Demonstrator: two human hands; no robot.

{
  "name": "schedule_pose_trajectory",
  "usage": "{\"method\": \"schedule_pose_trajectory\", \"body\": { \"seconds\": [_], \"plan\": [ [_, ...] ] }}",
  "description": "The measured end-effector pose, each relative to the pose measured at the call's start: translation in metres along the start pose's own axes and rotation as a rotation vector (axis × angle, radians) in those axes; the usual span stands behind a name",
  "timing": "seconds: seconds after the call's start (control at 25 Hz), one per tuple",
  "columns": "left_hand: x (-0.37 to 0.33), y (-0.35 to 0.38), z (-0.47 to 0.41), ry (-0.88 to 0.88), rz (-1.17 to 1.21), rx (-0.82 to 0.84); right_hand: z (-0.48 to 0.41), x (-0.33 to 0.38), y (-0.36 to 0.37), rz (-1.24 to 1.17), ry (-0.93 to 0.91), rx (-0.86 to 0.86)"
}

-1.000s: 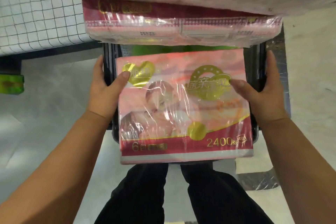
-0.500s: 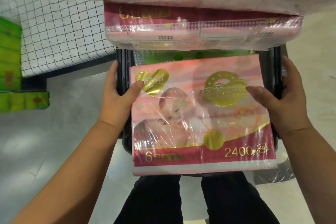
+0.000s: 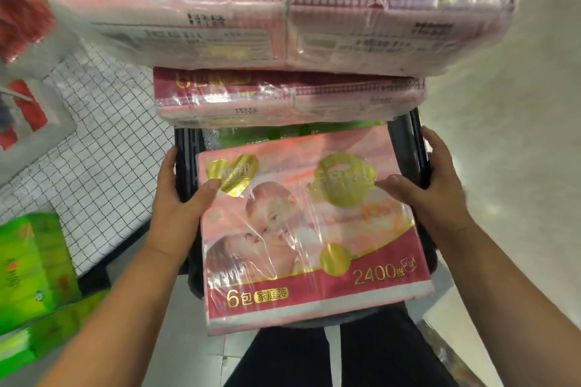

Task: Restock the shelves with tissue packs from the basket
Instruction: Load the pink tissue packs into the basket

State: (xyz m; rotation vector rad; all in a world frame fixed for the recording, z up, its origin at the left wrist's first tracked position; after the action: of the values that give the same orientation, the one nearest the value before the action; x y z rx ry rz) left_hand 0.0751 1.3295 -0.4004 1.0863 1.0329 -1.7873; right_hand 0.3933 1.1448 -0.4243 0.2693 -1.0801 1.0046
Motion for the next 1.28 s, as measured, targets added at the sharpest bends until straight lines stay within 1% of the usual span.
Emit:
{"method": "schedule_pose_trajectory", "body": {
  "seconds": [0.16, 0.4, 0.52, 0.64, 0.8, 0.88, 0.96, 1.08, 1.16, 1.28],
  "plan": [
    [-0.073, 0.007, 0.035, 0.088, 0.000, 0.172, 0.090, 0.015, -0.041, -0.107, 0.022, -0.140],
    [-0.145, 0.038, 0.109, 0.211, -0.039, 0.443, 0.246, 0.008, -0.096, -0.203, 0.007, -0.405],
    [-0.157, 0.056, 0.155, 0.262, -0.078, 0.558, 0.328, -0.009, -0.113, -0.265, 0.020, -0.533],
    [-0.165, 0.080, 0.206, 0.338, -0.111, 0.687, 0.409, -0.026, -0.127, -0.275, 0.023, -0.674],
    [-0.170, 0.114, 0.266, 0.374, -0.152, 0.917, 0.515, -0.054, -0.133, -0.294, 0.104, -0.919],
    [-0.170, 0.133, 0.292, 0.380, -0.172, 1.013, 0.555, -0.065, -0.133, -0.312, 0.152, -1.013],
    [-0.170, 0.156, 0.324, 0.406, -0.221, 1.126, 0.599, -0.080, -0.126, -0.359, 0.197, -1.133],
    [-0.172, 0.192, 0.369, 0.455, -0.299, 1.324, 0.655, -0.099, -0.104, -0.503, 0.255, -1.303],
    [-0.174, 0.217, 0.401, 0.433, -0.307, 1.465, 0.686, -0.105, -0.089, -0.595, 0.298, -1.398],
    [-0.175, 0.245, 0.453, 0.431, -0.309, 1.674, 0.727, -0.112, -0.064, -0.671, 0.387, -1.558]
  ]
}}
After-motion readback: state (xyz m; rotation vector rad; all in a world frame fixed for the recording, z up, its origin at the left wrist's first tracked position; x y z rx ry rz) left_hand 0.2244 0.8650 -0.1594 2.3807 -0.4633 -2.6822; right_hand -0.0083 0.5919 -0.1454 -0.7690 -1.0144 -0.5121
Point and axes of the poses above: each hand's wrist, its own z-axis away from the middle knuckle, its own y-axis out of the palm, x = y × z, the point moved 2 cm from there along -z, towards the middle knuckle, and after that the axes turned 7 degrees about y, right-handed, at the moved point
